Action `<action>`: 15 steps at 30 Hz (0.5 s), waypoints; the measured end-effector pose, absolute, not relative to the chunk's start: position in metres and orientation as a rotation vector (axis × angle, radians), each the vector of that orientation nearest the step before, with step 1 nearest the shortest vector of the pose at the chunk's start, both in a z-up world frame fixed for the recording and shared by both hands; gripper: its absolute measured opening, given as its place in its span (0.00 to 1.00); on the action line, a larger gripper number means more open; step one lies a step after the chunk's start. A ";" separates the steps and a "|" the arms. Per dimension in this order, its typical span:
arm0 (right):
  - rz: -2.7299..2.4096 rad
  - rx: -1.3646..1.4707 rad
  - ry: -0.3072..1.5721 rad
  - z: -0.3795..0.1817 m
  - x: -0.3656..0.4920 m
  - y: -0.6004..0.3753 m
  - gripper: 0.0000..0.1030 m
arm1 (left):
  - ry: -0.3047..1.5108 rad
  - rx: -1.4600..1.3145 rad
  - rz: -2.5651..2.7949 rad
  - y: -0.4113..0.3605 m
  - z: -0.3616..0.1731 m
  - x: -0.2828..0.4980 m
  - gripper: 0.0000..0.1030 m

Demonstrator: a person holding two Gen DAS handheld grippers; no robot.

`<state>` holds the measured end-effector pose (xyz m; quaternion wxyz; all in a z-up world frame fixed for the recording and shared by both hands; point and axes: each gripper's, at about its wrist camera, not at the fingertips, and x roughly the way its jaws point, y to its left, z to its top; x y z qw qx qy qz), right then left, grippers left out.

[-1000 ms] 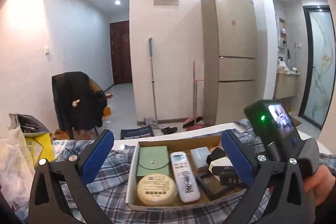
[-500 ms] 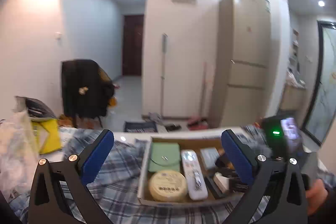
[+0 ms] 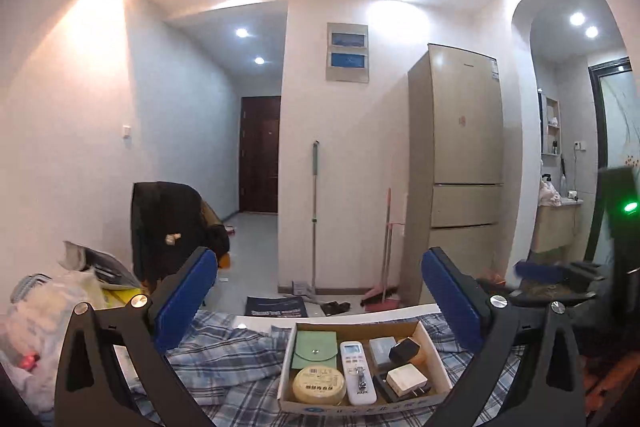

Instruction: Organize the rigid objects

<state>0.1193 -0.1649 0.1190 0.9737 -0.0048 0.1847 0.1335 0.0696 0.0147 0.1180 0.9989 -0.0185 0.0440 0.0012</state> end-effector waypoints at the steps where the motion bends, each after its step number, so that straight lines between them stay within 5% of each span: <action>1: 0.267 -0.012 0.332 0.125 0.108 -0.166 0.71 | 0.090 -0.050 -0.003 0.016 0.122 0.062 1.00; 6: 0.214 -0.003 0.154 0.143 0.056 -0.173 0.78 | 0.062 -0.050 -0.051 0.020 0.136 0.024 1.00; 9: 0.233 0.026 0.108 0.147 0.037 -0.175 1.00 | 0.059 -0.048 -0.048 0.019 0.142 0.009 1.00; 15: 0.212 0.053 0.042 0.147 0.015 -0.178 1.00 | 0.021 -0.026 -0.035 0.015 0.138 -0.007 1.00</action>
